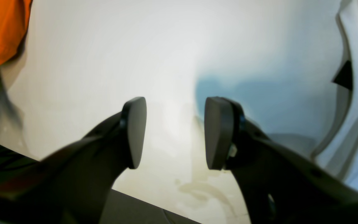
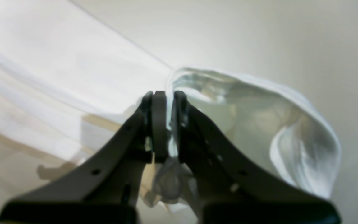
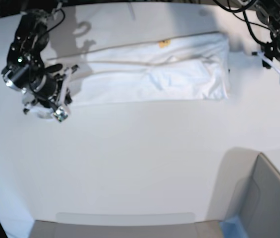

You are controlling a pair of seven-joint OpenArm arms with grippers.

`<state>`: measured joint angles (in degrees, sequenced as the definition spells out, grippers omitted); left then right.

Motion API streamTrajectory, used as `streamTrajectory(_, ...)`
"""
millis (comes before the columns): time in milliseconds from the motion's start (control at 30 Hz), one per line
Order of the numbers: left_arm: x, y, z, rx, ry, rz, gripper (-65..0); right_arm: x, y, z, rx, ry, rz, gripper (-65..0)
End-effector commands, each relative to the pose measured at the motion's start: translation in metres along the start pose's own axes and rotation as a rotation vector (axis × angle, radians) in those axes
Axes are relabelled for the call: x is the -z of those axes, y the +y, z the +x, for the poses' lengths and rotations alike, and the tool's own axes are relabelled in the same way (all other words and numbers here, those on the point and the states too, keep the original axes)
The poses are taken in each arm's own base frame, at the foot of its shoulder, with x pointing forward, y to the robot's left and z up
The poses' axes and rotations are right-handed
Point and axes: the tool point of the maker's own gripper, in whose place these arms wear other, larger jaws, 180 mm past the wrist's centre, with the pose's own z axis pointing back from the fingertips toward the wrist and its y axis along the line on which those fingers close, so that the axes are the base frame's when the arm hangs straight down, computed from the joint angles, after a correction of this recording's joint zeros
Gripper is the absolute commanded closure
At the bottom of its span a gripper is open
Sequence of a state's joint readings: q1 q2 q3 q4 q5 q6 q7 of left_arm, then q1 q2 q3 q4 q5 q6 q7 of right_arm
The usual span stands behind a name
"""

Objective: Layout the t-shirt on the table in an organized manner, then fold the t-shirt properly
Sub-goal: 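Lift the strip end with the right gripper and carry it toward the middle, then lay the strip end down and open the right gripper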

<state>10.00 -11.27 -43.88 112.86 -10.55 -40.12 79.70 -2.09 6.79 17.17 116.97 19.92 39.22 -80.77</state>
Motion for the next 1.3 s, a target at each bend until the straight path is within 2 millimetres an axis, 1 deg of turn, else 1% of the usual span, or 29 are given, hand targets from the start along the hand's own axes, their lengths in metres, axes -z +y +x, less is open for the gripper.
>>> streamTrajectory(0,-0.004,0.006,0.003,0.006,-0.008,0.021,-30.9,-0.004,0.001,0.015,-0.043,-0.047,0.000,0.0)
streamTrajectory(233,-0.003,0.006,0.002,0.004,-0.003,0.018,-30.9,0.006,0.037,0.029,-0.142,-0.058,0.093,0.0)
streamTrajectory(333,0.003,0.004,-0.001,-0.002,0.014,0.003,-30.9,0.010,0.058,0.028,-0.179,-0.050,0.146,0.0)
streamTrajectory(433,0.009,0.001,-0.008,-0.012,0.039,-0.014,-30.9,0.014,0.089,0.018,-0.223,-0.021,0.228,0.0)
streamTrajectory(467,0.010,0.001,-0.008,-0.012,0.043,-0.017,-30.9,0.014,0.098,0.017,-0.235,-0.022,0.249,0.0)
streamTrajectory(533,0.010,0.001,-0.008,-0.012,0.043,-0.017,-30.9,0.015,0.110,0.014,-0.253,-0.018,0.282,0.0)
streamTrajectory(600,0.010,0.001,-0.008,-0.012,0.043,-0.017,-30.9,0.015,0.119,0.013,-0.262,-0.016,0.304,0.0)
streamTrajectory(667,0.010,0.001,-0.008,-0.012,0.043,-0.017,-30.9,0.015,0.121,0.013,-0.259,-0.019,0.309,0.0)
streamTrajectory(767,0.010,0.001,-0.008,-0.012,0.043,-0.017,-30.9,0.015,0.117,0.017,-0.259,-0.028,0.298,0.0)
streamTrajectory(867,0.010,0.001,-0.008,-0.012,0.043,-0.017,-30.9,0.015,0.115,0.028,-0.260,-0.067,0.292,0.0)
streamTrajectory(967,0.011,-0.001,-0.009,-0.014,0.044,-0.021,-30.9,0.012,0.119,0.038,-0.250,-0.128,0.306,0.0)
streamTrajectory(1267,0.011,-0.001,-0.012,-0.013,0.052,-0.022,-30.9,0.015,0.123,0.045,-0.232,-0.150,0.316,0.0)
